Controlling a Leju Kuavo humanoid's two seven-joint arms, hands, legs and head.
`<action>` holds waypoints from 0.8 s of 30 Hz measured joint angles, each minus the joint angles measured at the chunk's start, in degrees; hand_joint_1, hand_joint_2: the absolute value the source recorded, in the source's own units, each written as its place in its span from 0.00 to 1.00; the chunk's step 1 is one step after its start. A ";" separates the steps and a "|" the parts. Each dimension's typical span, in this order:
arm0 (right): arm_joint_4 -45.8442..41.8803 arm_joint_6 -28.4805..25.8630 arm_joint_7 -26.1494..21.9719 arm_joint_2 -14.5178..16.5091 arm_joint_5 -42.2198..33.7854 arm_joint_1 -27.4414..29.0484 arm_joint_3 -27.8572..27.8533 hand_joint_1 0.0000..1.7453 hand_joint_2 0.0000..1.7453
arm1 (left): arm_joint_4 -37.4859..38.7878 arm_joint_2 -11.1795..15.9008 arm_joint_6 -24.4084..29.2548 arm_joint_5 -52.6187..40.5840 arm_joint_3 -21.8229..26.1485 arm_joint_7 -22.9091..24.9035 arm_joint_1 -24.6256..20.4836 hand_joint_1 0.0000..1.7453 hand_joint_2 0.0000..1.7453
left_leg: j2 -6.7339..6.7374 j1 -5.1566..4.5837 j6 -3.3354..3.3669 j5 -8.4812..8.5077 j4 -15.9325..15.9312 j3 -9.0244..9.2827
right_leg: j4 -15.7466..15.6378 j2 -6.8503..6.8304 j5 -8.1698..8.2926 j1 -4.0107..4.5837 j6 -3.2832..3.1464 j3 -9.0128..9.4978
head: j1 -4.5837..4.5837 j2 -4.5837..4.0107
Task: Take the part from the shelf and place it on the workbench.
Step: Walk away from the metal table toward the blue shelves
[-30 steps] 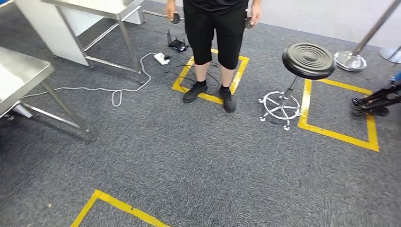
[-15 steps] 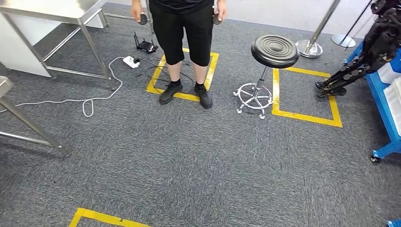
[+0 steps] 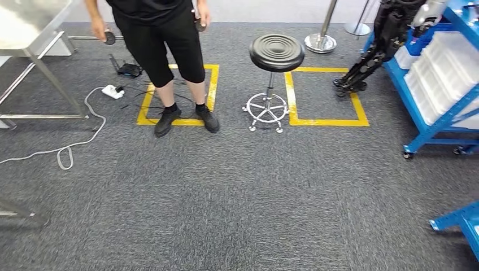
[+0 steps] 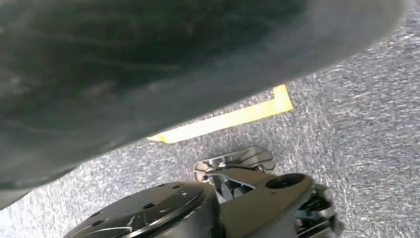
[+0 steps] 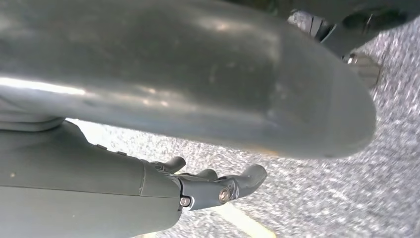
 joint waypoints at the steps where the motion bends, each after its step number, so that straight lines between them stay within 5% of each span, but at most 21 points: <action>1: 0.00 0.00 -0.01 -0.01 0.01 0.04 0.00 0.00 0.00 | 0.00 0.00 0.05 -0.01 0.00 0.01 0.02 0.00 0.00 | -0.80 0.16 0.06 2.47 -3.76 1.41 | 0.06 0.87 -0.05 -0.01 0.07 0.08 | -0.01 -0.01; 4: 0.00 0.00 -0.14 0.00 0.04 0.02 0.00 0.00 0.00 | 0.01 0.00 0.27 -0.03 0.06 0.10 0.05 0.00 0.00 | -4.39 0.45 0.25 6.28 -12.42 4.66 | 0.51 2.96 -0.36 0.22 0.82 -0.38 | -0.01 -0.01; 7: 0.00 -0.02 -0.22 -0.02 0.04 0.27 0.00 0.00 0.00 | 0.00 0.00 0.37 -0.04 0.10 0.16 -0.09 0.00 0.00 | -3.21 -0.02 1.26 6.45 -13.21 4.89 | 0.43 3.99 -0.27 -0.13 1.90 -1.30 | -0.02 -0.01; 9: 0.00 -0.05 -0.25 -0.02 0.04 0.34 0.00 0.00 0.00 | -0.01 -0.01 0.42 -0.03 0.13 0.16 -0.14 0.00 0.00 | -1.82 -0.01 2.23 6.71 -13.68 5.14 | 3.15 1.43 -1.65 0.03 1.98 -2.87 | 0.16 -0.01; 11: 0.00 -0.07 -0.28 0.01 0.04 0.18 0.00 0.00 0.00 | -0.01 -0.01 0.43 -0.03 0.15 0.16 -0.10 0.00 0.00 | -0.25 -0.23 2.82 6.68 -13.83 5.23 | 10.02 -1.85 -4.80 0.19 1.52 -6.43 | 0.38 0.00; 13: 0.01 -0.08 -0.33 0.03 0.09 0.11 0.00 0.00 0.00 | 0.00 0.00 0.43 -0.03 0.19 0.17 -0.04 0.00 0.00 | 1.43 -0.45 2.94 6.55 -13.82 5.23 | 16.26 -2.79 -6.98 0.11 1.62 -9.74 | 0.44 -0.01; 14: 0.01 -0.08 -0.34 0.04 0.15 0.16 0.00 0.00 0.00 | 0.00 0.01 0.44 -0.03 0.20 0.17 -0.05 0.00 0.00 | 2.19 -0.50 2.93 6.49 -13.82 5.25 | 16.68 -2.98 -6.86 0.09 1.99 -9.96 | 0.46 -0.01; 16: 0.01 -0.09 -0.37 0.01 0.35 0.22 0.00 0.00 0.00 | 0.00 -0.01 0.45 -0.03 0.22 0.17 -0.11 0.00 0.00 | 3.51 -0.50 2.74 6.31 -13.82 5.40 | 10.51 -4.08 -4.40 0.09 2.98 -6.61 | 0.51 0.00; 18: 0.00 -0.09 -0.40 -0.01 0.51 0.03 0.00 0.00 0.00 | -0.01 0.01 0.52 -0.08 0.23 0.25 -0.11 0.00 0.00 | 4.62 -0.73 2.22 5.96 -13.81 5.73 | 2.91 -6.50 -1.78 0.31 3.08 -2.41 | 0.50 0.00; 20: 0.00 -0.09 -0.44 0.00 0.60 -0.12 0.00 0.00 0.00 | -0.02 0.05 0.63 -0.20 0.25 0.39 -0.11 0.00 0.00 | 5.66 -0.94 1.50 5.62 -13.91 6.24 | 0.49 -7.41 -0.60 0.70 2.19 -1.20 | 0.40 0.00; 22: 0.00 -0.09 -0.46 -0.03 0.61 -0.03 -0.01 0.00 0.00 | -0.02 0.03 0.67 -0.33 0.26 0.48 -0.23 0.00 0.00 | 6.48 -0.74 0.76 5.33 -14.11 6.90 | 0.12 -6.14 -0.12 0.60 1.26 -1.11 | 0.38 0.01; 24: 0.00 -0.09 -0.46 -0.07 0.62 0.09 -0.02 0.00 0.00 | -0.02 0.01 0.68 -0.43 0.27 0.48 -0.29 0.00 0.00 | 4.72 -0.41 0.23 3.66 -12.22 6.66 | -0.35 -4.85 0.11 0.10 0.54 -0.46 | 0.11 0.01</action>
